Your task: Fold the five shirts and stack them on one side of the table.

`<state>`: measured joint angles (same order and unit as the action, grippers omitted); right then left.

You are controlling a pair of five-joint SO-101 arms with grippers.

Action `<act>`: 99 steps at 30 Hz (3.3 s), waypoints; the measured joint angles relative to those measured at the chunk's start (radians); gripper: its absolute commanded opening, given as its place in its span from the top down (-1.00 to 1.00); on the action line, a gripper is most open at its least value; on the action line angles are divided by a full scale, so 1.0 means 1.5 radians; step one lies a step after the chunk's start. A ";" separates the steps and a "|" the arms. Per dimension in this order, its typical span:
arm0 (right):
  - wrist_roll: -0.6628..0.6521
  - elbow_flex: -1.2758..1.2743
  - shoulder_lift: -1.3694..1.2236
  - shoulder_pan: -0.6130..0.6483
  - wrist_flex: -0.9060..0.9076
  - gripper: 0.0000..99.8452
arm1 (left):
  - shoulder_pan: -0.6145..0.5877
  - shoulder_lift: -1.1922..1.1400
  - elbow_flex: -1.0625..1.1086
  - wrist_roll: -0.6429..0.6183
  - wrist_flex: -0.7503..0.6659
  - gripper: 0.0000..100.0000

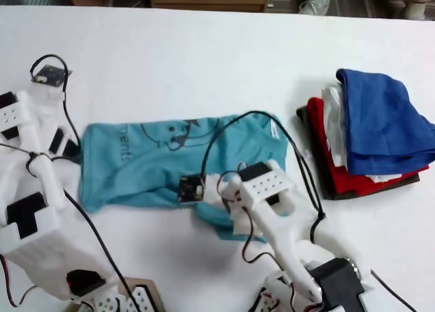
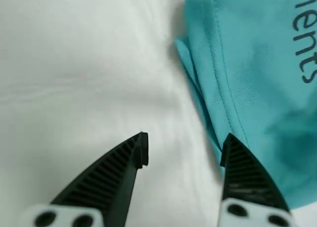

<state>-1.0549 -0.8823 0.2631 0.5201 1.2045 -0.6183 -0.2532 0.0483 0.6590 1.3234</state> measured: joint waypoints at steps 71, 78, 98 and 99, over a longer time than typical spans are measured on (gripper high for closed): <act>0.075 -0.178 0.118 0.088 -0.089 0.35 | -0.001 0.000 0.000 0.031 0.000 0.48; 0.075 -0.200 0.132 0.089 -0.100 0.35 | -0.004 0.000 0.000 0.031 0.011 0.48; 0.076 -0.202 0.136 0.082 -0.141 0.95 | -0.004 0.000 -0.176 0.031 0.170 0.48; 0.076 -0.202 0.136 0.082 -0.141 0.95 | -0.004 0.000 -0.181 0.031 0.177 0.48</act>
<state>-0.9413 -1.1845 0.4672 0.6429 0.9927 -0.6245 -0.2532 -0.2232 0.7050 1.5888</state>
